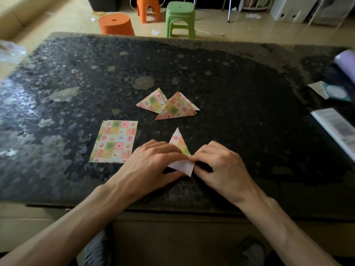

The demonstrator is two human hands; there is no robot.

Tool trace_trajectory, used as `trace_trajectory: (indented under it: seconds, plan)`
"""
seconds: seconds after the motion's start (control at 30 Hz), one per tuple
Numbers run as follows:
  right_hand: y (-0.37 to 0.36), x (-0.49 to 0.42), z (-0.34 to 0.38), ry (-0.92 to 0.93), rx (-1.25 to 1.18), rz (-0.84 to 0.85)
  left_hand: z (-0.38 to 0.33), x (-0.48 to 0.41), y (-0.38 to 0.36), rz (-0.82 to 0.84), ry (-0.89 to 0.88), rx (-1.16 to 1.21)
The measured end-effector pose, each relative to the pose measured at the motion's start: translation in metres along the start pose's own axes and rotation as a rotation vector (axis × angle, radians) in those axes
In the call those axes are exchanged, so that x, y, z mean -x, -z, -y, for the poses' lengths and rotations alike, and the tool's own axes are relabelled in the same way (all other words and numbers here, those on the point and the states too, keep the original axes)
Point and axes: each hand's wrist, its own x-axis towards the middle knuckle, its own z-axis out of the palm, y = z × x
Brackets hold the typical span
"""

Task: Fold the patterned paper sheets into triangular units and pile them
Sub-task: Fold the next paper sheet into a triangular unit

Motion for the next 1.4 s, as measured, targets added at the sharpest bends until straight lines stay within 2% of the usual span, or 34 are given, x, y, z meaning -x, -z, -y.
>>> trace_trajectory:
  seconds: [0.17, 0.57, 0.8, 0.93, 1.2, 1.4]
  plan:
    - [0.011, -0.002, -0.011, -0.045, -0.128, 0.112, 0.003, 0.006, -0.001, 0.03, -0.026, 0.028]
    - [0.014, -0.001, -0.012, -0.085, -0.19, 0.256, 0.002, 0.013, -0.004, 0.017, -0.057, 0.047]
    - [0.013, 0.0, -0.011, -0.154, -0.284, 0.203, 0.001, 0.012, -0.004, -0.018, -0.041, 0.078]
    - [0.01, 0.001, -0.01, -0.161, -0.25, 0.206, -0.001, 0.011, -0.007, -0.026, 0.004, 0.098]
    - [0.004, 0.001, -0.006, -0.199, -0.23, 0.192, -0.005, 0.006, -0.007, -0.077, 0.155, 0.241]
    - [0.003, 0.001, -0.005, -0.212, -0.25, 0.183, -0.008, 0.005, -0.01, -0.11, 0.234, 0.196]
